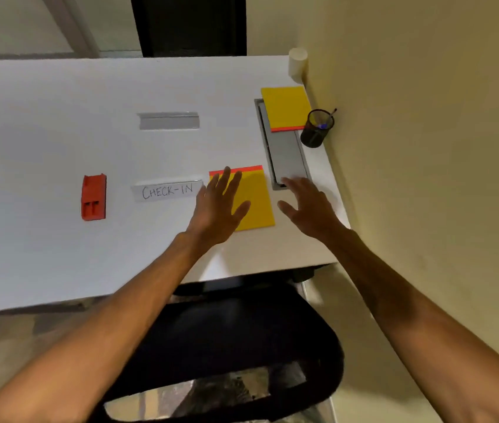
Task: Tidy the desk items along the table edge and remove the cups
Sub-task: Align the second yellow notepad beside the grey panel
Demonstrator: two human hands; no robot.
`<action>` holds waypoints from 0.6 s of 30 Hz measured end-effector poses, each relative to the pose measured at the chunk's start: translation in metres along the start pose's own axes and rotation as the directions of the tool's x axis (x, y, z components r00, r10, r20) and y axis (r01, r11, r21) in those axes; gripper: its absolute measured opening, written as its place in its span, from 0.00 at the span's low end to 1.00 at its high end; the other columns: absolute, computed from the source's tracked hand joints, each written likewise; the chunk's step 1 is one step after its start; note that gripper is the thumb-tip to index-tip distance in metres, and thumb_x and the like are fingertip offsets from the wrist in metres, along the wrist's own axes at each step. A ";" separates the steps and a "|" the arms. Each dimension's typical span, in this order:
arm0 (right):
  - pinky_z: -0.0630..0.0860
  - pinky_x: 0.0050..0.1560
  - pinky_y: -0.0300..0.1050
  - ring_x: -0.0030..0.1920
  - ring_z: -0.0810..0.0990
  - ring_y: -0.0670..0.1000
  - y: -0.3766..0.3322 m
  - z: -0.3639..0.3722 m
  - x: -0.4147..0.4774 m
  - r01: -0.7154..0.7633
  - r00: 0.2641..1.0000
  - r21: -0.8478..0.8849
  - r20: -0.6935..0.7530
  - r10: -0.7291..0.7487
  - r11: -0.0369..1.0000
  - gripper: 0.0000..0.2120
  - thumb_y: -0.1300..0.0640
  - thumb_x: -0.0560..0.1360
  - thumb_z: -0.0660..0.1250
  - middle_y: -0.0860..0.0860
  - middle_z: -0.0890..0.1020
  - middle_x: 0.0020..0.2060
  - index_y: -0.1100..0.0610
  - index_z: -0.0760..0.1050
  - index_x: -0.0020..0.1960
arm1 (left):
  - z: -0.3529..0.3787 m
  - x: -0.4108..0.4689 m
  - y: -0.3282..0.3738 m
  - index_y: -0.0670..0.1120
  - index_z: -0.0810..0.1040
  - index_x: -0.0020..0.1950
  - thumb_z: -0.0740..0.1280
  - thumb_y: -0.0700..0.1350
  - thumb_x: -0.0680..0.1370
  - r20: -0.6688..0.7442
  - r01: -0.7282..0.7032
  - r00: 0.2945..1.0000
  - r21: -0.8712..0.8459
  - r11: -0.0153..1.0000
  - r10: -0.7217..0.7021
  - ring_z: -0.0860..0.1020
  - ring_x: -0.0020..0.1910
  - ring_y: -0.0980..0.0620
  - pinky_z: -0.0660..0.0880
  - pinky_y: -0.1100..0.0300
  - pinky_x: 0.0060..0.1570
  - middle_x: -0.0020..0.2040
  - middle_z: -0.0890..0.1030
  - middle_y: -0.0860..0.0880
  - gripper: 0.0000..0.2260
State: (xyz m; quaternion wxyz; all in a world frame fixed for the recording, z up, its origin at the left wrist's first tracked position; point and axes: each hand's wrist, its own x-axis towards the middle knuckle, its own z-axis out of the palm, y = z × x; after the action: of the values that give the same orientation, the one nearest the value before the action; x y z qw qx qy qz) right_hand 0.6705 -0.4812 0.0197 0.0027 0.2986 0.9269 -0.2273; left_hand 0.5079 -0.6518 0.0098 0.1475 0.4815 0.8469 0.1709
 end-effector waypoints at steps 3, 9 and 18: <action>0.67 0.68 0.60 0.71 0.67 0.56 0.013 0.012 0.021 0.033 0.996 0.028 0.082 -0.035 0.999 0.27 0.46 0.80 0.62 0.54 0.67 0.72 0.53 0.61 0.76 | 0.009 0.009 -0.001 0.47 0.53 0.81 0.56 0.59 0.82 0.007 0.053 0.999 0.070 0.996 -0.053 0.55 0.79 0.41 0.59 0.42 0.74 0.81 0.52 0.44 0.31; 0.65 0.70 0.60 0.73 0.65 0.57 0.036 0.032 0.048 0.102 0.972 0.059 0.208 -0.112 0.993 0.27 0.47 0.80 0.62 0.56 0.67 0.73 0.55 0.62 0.77 | 0.032 0.017 0.004 0.46 0.53 0.81 0.56 0.58 0.82 0.017 0.180 0.983 0.086 0.980 -0.182 0.54 0.79 0.41 0.58 0.44 0.75 0.81 0.50 0.44 0.31; 0.65 0.70 0.55 0.73 0.65 0.59 0.067 0.064 0.079 0.049 0.947 0.118 0.310 -0.084 0.992 0.26 0.50 0.80 0.64 0.59 0.68 0.72 0.57 0.64 0.75 | 0.069 0.032 -0.006 0.47 0.52 0.81 0.59 0.58 0.81 0.074 0.359 0.930 0.031 0.933 -0.360 0.57 0.77 0.40 0.62 0.44 0.71 0.81 0.49 0.44 0.33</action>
State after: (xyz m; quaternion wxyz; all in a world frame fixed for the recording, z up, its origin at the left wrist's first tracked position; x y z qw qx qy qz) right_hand 0.6342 -0.4164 -0.0769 0.1264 0.2269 0.9104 -0.3220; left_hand 0.5162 -0.6168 -0.0573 0.2055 0.3259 0.9156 0.1148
